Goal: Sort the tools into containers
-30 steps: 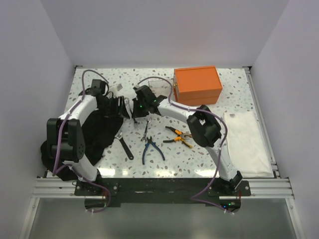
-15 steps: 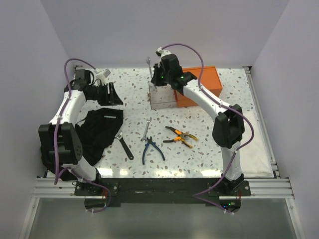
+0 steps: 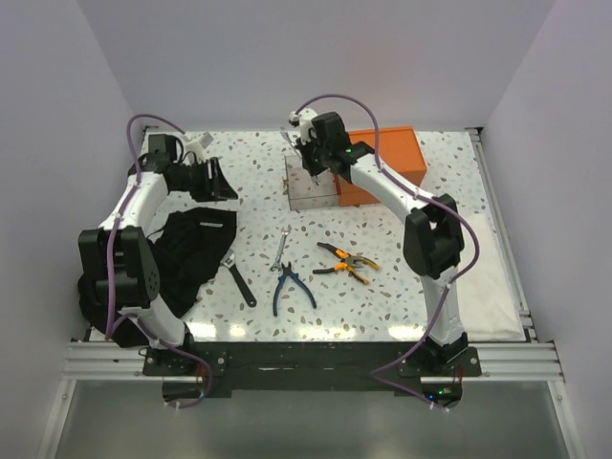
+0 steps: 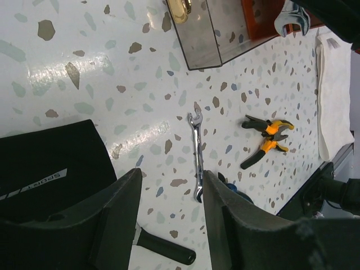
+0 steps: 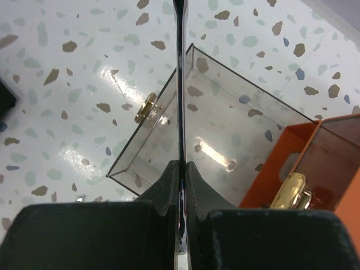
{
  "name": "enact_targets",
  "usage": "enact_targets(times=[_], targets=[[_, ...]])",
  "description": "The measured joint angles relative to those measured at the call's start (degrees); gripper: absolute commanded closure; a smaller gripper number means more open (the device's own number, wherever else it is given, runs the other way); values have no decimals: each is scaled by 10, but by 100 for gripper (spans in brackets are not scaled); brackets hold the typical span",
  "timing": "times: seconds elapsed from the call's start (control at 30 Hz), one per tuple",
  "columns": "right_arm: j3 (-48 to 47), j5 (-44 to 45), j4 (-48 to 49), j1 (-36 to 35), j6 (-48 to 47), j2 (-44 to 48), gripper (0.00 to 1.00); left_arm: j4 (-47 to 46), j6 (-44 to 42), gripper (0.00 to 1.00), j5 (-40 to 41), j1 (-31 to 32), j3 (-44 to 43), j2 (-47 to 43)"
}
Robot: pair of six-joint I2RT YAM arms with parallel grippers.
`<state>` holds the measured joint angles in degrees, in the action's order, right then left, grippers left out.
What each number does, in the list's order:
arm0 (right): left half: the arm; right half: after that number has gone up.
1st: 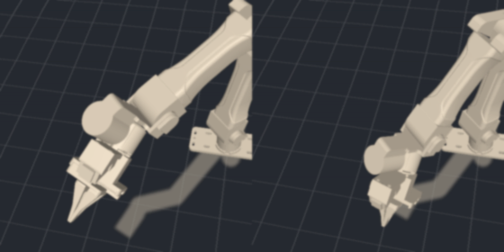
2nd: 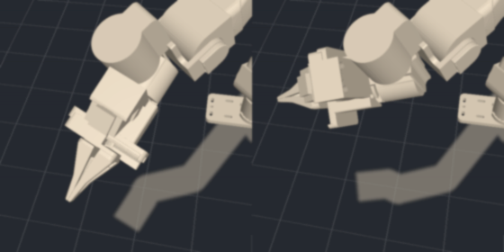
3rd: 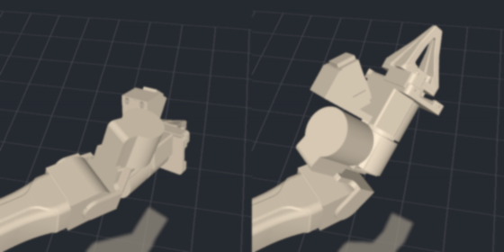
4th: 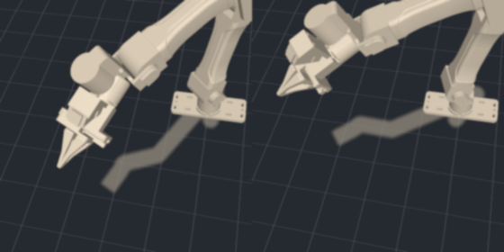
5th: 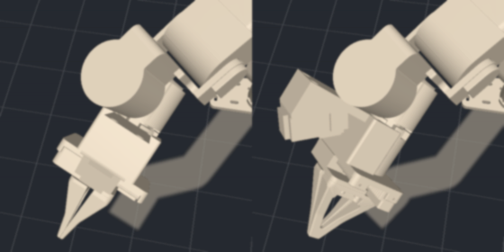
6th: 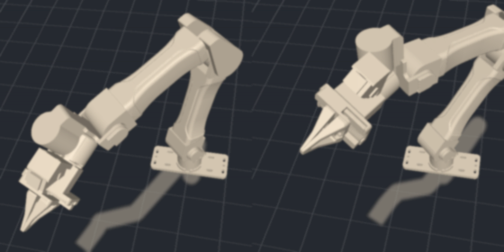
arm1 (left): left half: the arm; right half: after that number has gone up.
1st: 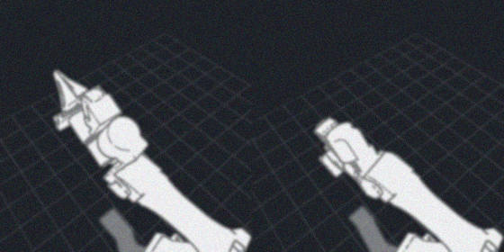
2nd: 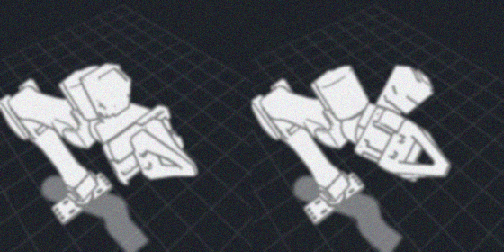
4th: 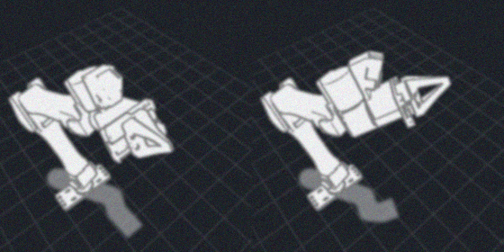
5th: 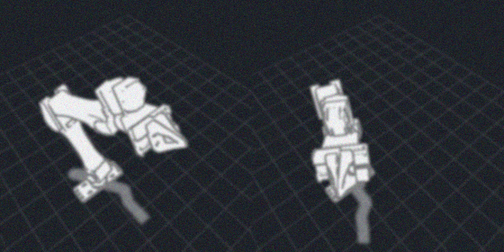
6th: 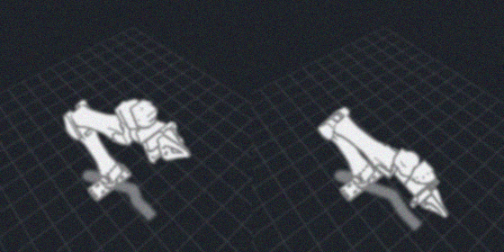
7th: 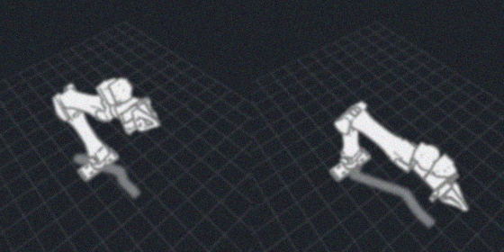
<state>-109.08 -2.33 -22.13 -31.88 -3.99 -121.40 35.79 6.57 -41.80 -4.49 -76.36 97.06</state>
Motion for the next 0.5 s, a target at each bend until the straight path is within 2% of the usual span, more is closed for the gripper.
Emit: enact_targets(times=[0.4, 0.5], targets=[[-3, 61, -40, -3, -76, -42, 100, -17, 12, 47, -1, 0, 27, 0], [-2, 70, -42, -3, -80, -42, 79, -17, 19, 47, 7, 0, 32, 3]])
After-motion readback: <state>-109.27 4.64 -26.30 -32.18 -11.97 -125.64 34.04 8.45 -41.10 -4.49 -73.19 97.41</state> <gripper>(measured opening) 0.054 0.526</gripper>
